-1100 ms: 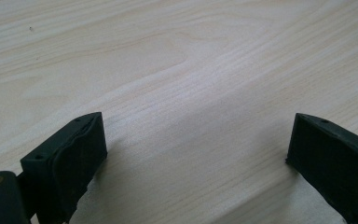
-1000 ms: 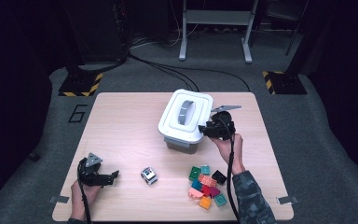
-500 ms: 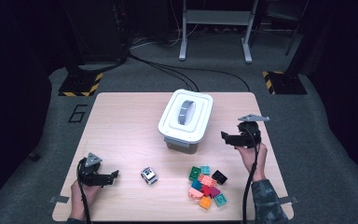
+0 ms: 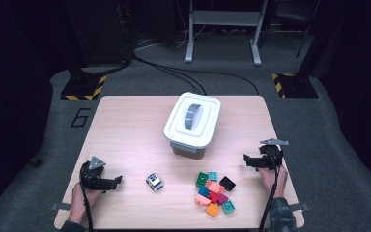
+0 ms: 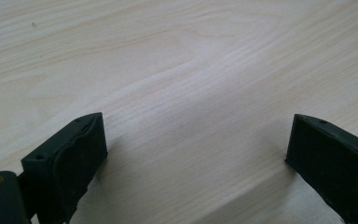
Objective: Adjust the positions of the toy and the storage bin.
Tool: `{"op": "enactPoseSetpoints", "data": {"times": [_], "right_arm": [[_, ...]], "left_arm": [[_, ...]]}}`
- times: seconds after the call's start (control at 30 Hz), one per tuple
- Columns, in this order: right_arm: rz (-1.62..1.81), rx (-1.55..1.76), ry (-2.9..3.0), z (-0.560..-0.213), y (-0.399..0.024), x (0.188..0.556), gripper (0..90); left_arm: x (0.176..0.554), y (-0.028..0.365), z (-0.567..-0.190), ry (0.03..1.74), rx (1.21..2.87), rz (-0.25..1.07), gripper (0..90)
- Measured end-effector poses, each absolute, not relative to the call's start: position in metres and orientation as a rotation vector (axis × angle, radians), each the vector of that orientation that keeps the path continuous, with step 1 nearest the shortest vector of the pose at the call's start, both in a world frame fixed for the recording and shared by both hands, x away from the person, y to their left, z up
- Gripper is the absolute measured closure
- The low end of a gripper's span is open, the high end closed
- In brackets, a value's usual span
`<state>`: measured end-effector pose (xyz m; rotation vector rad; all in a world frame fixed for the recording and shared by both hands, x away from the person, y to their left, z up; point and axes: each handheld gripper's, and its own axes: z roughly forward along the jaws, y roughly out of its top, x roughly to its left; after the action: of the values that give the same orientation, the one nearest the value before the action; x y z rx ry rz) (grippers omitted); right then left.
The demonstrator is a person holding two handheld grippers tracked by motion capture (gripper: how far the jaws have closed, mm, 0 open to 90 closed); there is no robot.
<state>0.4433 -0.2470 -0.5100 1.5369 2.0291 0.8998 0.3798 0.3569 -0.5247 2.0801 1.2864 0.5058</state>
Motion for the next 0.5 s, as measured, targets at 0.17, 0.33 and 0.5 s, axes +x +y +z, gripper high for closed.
{"op": "enactPoseSetpoints", "data": {"times": [0.17,0.33,0.5], "right_arm": [[0.846,1.541,2.024,-0.527,-0.249,0.442,0.1],[0.854,1.531,2.022,-0.527,-0.247,0.443,0.8],[0.858,1.531,2.012,-0.528,-0.248,0.442,0.7]], "left_arm": [[0.388,0.357,-0.501,1.27,2.014,0.462,3.1],[0.394,0.346,-0.471,1.225,1.988,0.469,3.1],[0.401,0.332,-0.45,1.181,1.988,0.478,3.5]]}}
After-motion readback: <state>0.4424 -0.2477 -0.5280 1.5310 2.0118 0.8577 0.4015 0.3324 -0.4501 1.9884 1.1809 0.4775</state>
